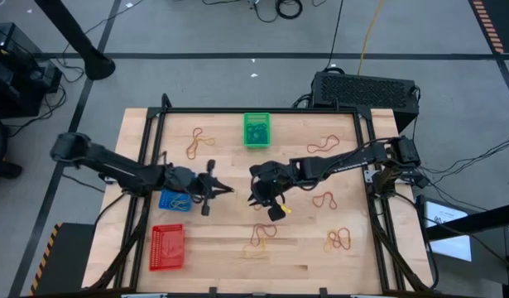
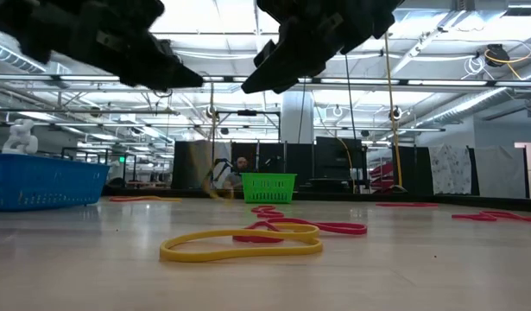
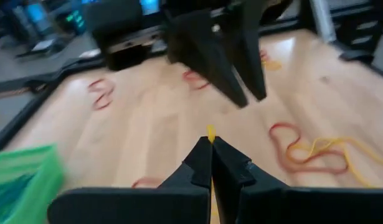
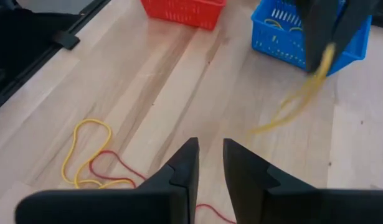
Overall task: Sort rubber bands into baskets
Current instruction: Put the yellow rubber band into the blue bin
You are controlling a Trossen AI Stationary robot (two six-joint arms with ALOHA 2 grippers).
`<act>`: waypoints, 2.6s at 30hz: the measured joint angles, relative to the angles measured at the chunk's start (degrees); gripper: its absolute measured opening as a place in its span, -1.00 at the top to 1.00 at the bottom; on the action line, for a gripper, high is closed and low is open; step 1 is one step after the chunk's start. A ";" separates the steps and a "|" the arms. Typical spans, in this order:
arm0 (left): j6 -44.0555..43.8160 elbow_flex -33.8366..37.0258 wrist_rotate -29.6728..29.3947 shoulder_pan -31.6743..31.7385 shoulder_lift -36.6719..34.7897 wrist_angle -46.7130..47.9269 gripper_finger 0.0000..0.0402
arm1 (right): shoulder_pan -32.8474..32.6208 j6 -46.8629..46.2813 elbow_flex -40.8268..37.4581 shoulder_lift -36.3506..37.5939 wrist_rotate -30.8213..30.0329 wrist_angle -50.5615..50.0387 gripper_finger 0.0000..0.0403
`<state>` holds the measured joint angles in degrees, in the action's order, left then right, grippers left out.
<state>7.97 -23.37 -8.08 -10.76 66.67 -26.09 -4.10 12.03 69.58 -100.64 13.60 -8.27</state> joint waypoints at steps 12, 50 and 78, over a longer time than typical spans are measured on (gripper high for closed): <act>-28.08 -20.09 -18.06 -8.94 -23.29 64.36 0.99 | 0.79 -0.45 0.02 0.00 -0.04 -3.93 0.69; -57.94 -26.89 -8.60 -9.65 -16.13 103.11 0.87 | 0.79 -2.42 -1.53 0.00 -0.02 -3.17 0.70; -48.09 -26.87 -8.99 -9.47 -15.40 103.06 0.41 | 0.79 -2.41 -1.53 0.00 -0.02 -3.17 0.70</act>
<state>-40.12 -50.24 -17.08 -20.23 51.27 76.98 -3.31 9.63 68.05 -100.64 13.58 -11.44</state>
